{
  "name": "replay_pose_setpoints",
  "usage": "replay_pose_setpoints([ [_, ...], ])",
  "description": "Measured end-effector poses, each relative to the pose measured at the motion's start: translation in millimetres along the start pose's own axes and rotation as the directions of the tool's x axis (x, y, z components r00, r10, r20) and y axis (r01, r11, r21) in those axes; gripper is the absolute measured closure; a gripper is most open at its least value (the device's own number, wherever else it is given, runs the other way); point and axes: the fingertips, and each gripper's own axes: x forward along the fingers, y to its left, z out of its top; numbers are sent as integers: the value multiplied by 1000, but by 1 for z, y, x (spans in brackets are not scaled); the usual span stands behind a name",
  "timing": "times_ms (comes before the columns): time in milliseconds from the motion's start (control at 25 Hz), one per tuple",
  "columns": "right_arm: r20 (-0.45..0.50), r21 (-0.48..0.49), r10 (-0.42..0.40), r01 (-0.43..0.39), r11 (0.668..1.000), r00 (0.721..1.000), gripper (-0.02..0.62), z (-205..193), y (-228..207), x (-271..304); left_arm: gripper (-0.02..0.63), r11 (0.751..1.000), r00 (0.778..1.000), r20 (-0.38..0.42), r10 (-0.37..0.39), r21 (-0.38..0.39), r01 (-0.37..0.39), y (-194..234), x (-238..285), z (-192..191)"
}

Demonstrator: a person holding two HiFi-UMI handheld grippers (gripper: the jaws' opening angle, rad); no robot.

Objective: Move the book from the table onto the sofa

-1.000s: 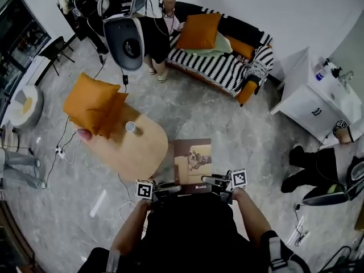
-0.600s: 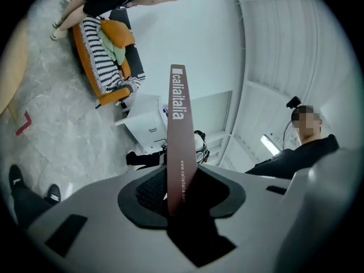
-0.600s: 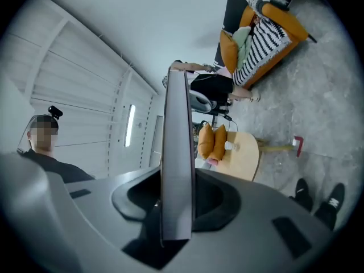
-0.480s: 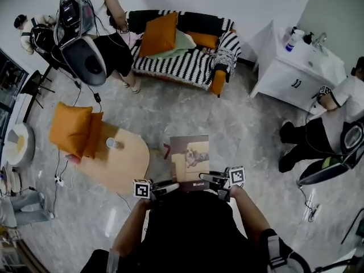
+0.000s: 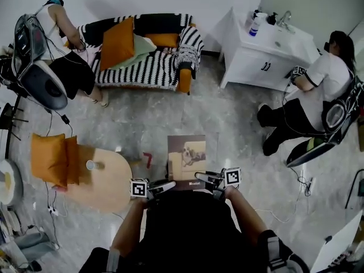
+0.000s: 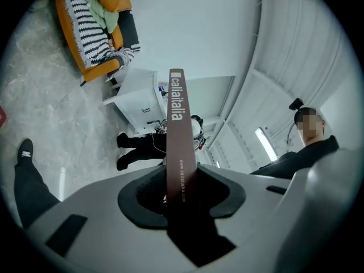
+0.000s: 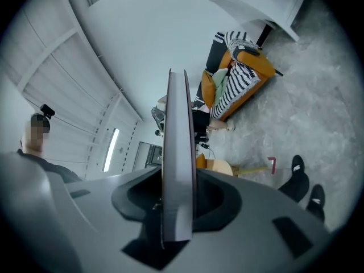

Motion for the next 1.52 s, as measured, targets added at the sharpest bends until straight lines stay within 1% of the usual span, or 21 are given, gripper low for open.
replay_pose_setpoints([
  [120, 32, 38, -35, 34, 999, 999, 440, 16, -7, -4, 459, 999, 1000, -25, -17, -28, 16, 5, 11, 19],
  [240, 35, 39, -71, 69, 997, 997, 440, 40, -15, 2, 459, 999, 997, -71, -35, -36, 33, 14, 15, 43],
  [520, 34, 3, -78, 78, 997, 996, 440, 107, -21, 51, 459, 998, 992, -114, -53, -23, 50, 35, 5, 120],
  [600, 37, -11, -85, 86, 996, 996, 439, 126, -23, 64, 459, 998, 989, -134, -62, -25, 59, 37, 3, 142],
  [680, 49, -19, -85, 86, 996, 995, 439, 141, -24, 80, 459, 998, 986, -156, -56, -27, 52, 43, -3, 163],
  [800, 76, 14, -105, 105, 994, 991, 439, 156, -31, 93, 459, 999, 978, -205, -38, -13, 36, 48, -7, 189],
  [880, 89, 12, -96, 96, 995, 991, 439, 166, -32, 94, 459, 999, 975, -219, -34, -5, 34, 50, -4, 200],
  [960, 93, -7, -84, 85, 996, 992, 439, 177, -40, 93, 459, 1000, 976, -217, -24, -6, 24, 53, 1, 209],
  [1040, 92, -22, -95, 97, 995, 991, 439, 184, -57, 89, 459, 1000, 977, -211, -14, -20, 10, 57, 7, 215],
  [1200, 72, 45, -110, 107, 993, 991, 439, 208, -62, 86, 459, 999, 978, -207, 15, -46, -25, 68, 27, 231],
  [1320, 44, 47, -105, 103, 994, 993, 439, 243, -75, 82, 459, 998, 982, -184, 46, -39, -54, 77, 48, 257],
  [1440, -5, 30, -93, 93, 995, 996, 439, 288, -85, 73, 459, 997, 987, -143, 77, -21, -80, 86, 75, 288],
  [1520, -17, 24, -76, 76, 997, 997, 439, 318, -89, 64, 459, 995, 989, -112, 94, -10, -96, 87, 97, 309],
])
